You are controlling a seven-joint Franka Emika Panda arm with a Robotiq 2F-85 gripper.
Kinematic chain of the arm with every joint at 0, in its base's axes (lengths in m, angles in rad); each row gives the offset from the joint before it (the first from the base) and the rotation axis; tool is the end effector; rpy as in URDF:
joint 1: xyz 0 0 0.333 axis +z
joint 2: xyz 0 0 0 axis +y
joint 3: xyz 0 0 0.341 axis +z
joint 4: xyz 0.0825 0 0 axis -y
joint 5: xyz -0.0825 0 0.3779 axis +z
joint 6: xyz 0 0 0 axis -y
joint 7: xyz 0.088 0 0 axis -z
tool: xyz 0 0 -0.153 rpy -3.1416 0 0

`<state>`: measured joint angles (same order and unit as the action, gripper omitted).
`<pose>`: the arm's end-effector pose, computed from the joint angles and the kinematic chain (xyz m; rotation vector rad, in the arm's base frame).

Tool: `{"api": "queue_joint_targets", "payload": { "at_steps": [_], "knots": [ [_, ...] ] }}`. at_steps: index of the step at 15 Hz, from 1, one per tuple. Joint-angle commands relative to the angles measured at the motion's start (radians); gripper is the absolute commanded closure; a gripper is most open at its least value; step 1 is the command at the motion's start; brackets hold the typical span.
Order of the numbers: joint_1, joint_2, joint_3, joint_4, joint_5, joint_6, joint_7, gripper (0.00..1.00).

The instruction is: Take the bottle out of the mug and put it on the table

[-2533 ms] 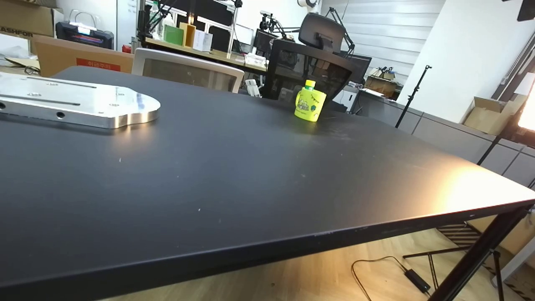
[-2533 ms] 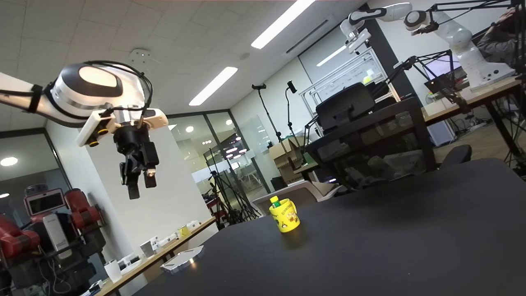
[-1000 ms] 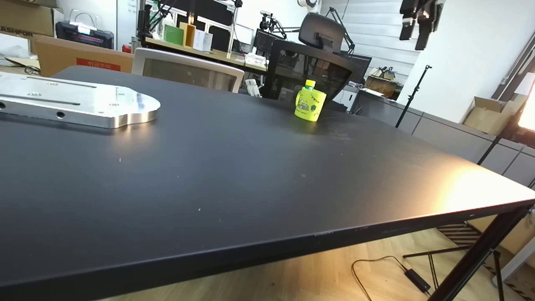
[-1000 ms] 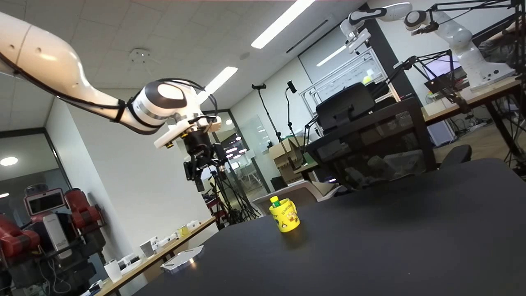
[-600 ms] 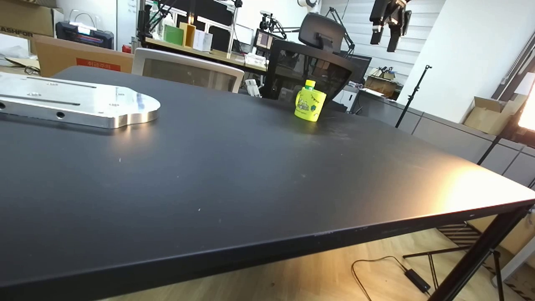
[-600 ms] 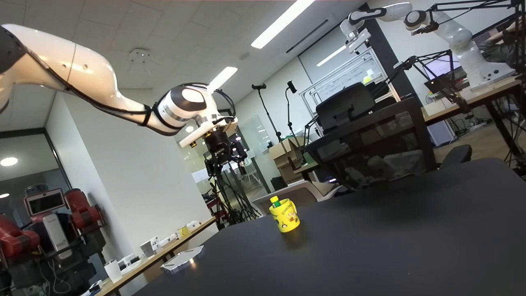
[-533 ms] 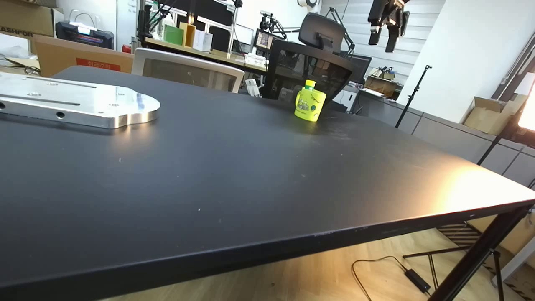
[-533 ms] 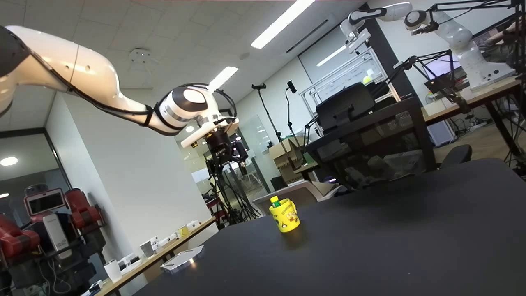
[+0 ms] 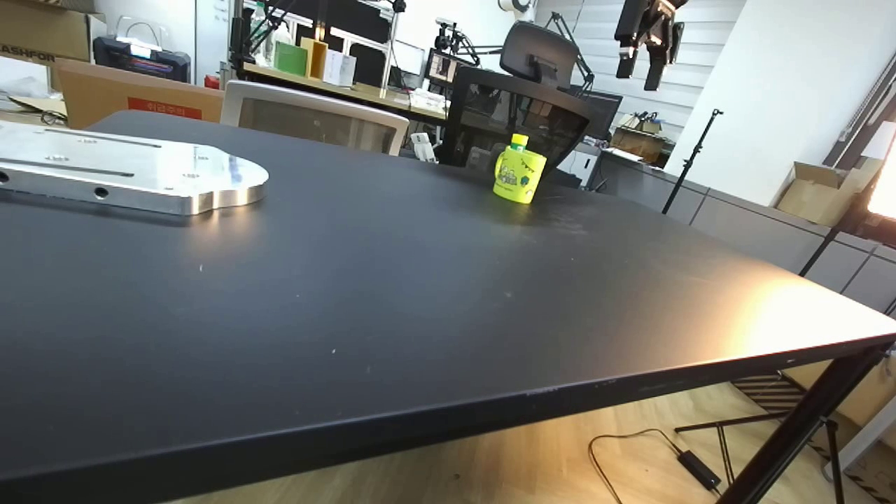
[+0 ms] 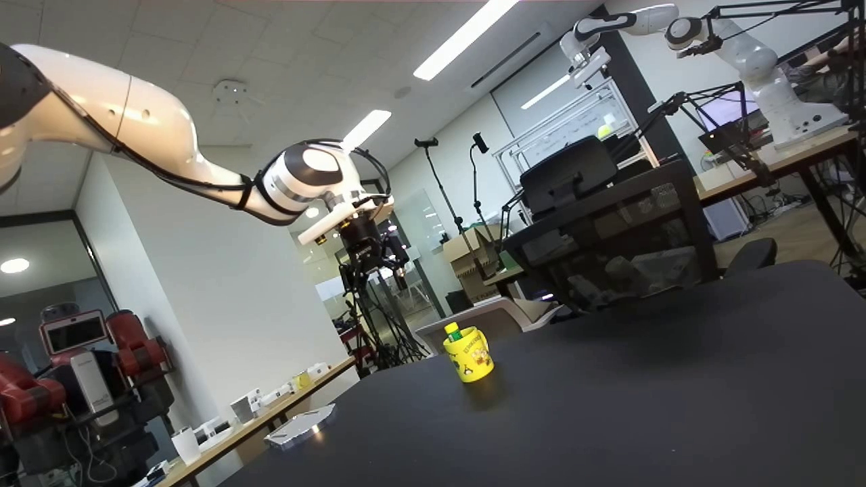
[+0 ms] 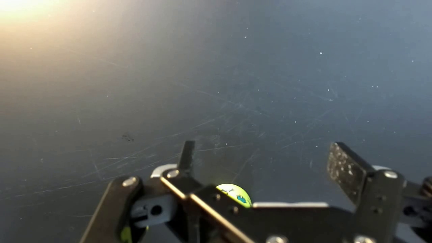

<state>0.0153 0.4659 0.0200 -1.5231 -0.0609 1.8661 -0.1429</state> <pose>0.6743 0.0148 0.3601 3.0791 0.3057 -0.1939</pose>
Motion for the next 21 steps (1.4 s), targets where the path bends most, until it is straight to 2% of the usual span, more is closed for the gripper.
{"api": "queue_joint_targets", "payload": {
  "at_steps": [1, 6, 8, 12, 21],
  "knots": [
    [-0.002, 0.001, 0.002, 0.003, -0.001, -0.004, 0.001, 0.00],
    [-0.002, 0.001, 0.003, 0.003, -0.001, -0.004, 0.001, 0.00],
    [-0.002, 0.035, -0.001, 0.056, -0.007, 0.002, 0.002, 0.00],
    [-0.002, 0.128, -0.001, 0.208, -0.019, -0.014, -0.035, 0.00],
    [0.010, 0.384, -0.003, 0.632, -0.050, -0.051, -0.112, 0.00]
  ]
}}
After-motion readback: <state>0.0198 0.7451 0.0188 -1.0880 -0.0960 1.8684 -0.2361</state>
